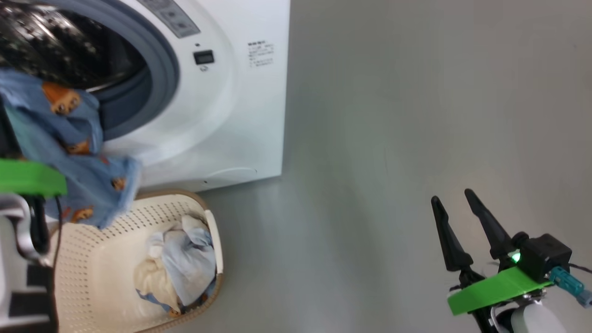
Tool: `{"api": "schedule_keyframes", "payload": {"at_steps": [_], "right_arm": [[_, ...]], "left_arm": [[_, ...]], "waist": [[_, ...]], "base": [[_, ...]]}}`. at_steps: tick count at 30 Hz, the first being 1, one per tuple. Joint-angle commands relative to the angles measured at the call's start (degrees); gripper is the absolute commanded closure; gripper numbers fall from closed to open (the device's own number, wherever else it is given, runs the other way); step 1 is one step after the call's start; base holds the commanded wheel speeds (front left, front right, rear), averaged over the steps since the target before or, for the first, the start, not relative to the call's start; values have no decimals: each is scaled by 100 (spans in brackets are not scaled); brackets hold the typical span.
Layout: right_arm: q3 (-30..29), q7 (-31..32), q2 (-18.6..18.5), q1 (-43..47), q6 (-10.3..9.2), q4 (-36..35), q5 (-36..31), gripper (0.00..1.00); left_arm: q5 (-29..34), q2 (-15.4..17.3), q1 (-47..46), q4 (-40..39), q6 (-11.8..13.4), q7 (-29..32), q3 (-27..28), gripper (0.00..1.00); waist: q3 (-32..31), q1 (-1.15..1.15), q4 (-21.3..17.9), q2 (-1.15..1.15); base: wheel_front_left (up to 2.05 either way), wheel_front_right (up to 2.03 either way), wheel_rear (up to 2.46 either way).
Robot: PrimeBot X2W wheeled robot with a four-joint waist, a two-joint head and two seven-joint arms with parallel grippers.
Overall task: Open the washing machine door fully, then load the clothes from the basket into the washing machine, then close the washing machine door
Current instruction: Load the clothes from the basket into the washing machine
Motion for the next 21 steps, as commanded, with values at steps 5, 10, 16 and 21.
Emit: {"api": "schedule_keyframes", "payload": {"at_steps": [5, 10, 16, 21], "right_arm": [[127, -68, -39, -247, 9, -218, 57, 0], [151, -68, -34, -331, 9, -249, 85, 0], [148, -68, -4, -443, 9, -294, 132, 0], [134, -68, 41, -502, 9, -313, 152, 0]], "left_arm": [[-54, 499, -796, 410, -23, 1, 189, 100], [-60, 532, -1362, 842, 64, 29, 130, 100], [-42, 656, -2030, 1299, 33, 226, -15, 100], [-80, 762, -2538, 1695, -27, 249, -82, 100]], "waist": [[526, 0, -236, 0], [935, 0, -281, 0], [1470, 0, -305, 0], [1762, 0, -306, 0]], "base": [[0, 0, 0], [0, 0, 0], [0, 0, 0], [0, 0, 0]]}}
